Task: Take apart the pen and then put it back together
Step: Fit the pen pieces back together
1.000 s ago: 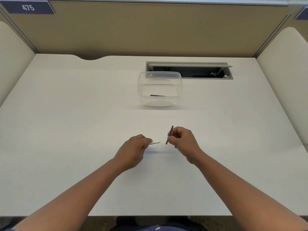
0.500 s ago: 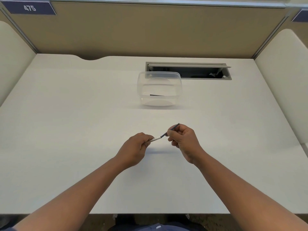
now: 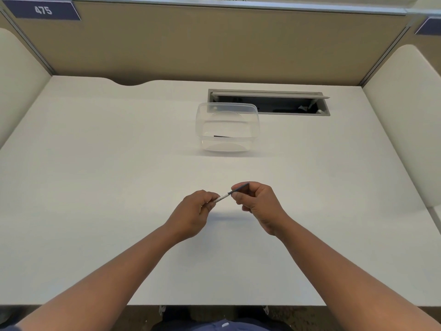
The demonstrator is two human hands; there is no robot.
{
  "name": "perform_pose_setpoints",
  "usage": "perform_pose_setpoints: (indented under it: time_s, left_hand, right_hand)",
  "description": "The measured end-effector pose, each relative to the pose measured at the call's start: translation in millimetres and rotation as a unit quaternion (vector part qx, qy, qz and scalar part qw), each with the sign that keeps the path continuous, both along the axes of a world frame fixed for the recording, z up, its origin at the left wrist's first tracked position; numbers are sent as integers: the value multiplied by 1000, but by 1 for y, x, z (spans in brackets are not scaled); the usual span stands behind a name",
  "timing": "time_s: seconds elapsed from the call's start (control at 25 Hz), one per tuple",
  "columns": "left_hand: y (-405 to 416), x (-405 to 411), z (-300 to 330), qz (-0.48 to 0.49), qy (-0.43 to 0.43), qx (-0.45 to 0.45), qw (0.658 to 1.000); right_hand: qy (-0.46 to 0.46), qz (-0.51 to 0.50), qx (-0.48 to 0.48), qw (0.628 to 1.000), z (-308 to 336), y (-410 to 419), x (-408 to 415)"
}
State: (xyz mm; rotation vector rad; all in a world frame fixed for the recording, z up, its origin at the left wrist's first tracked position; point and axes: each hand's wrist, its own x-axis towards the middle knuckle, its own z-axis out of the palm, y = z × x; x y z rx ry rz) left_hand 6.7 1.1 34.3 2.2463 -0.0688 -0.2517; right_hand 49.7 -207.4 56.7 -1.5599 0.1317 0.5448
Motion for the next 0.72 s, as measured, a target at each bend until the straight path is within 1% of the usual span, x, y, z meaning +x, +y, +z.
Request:
perform_pose_setpoints:
  time_s: [0.16, 0.28, 0.48, 0.6, 0.72]
  left_hand:
    - [0, 1, 2, 8, -8, -18, 1000]
    - [-2, 2, 5, 30, -14, -56, 998]
    - [-5, 3, 9, 53, -17, -87, 995]
    - [-6, 4, 9, 56, -15, -86, 995]
    - [-5, 5, 8, 58, -12, -86, 995]
  right_hand:
    - [-9, 18, -25, 999, -4, -2, -2]
    - [-4, 13, -44, 999, -7, -4, -2]
    - [-11, -27, -85, 996, -19, -10, 1]
    - [-61, -52, -187, 979, -31, -16, 4]
    - [-93, -69, -303, 946, -43, -27, 9]
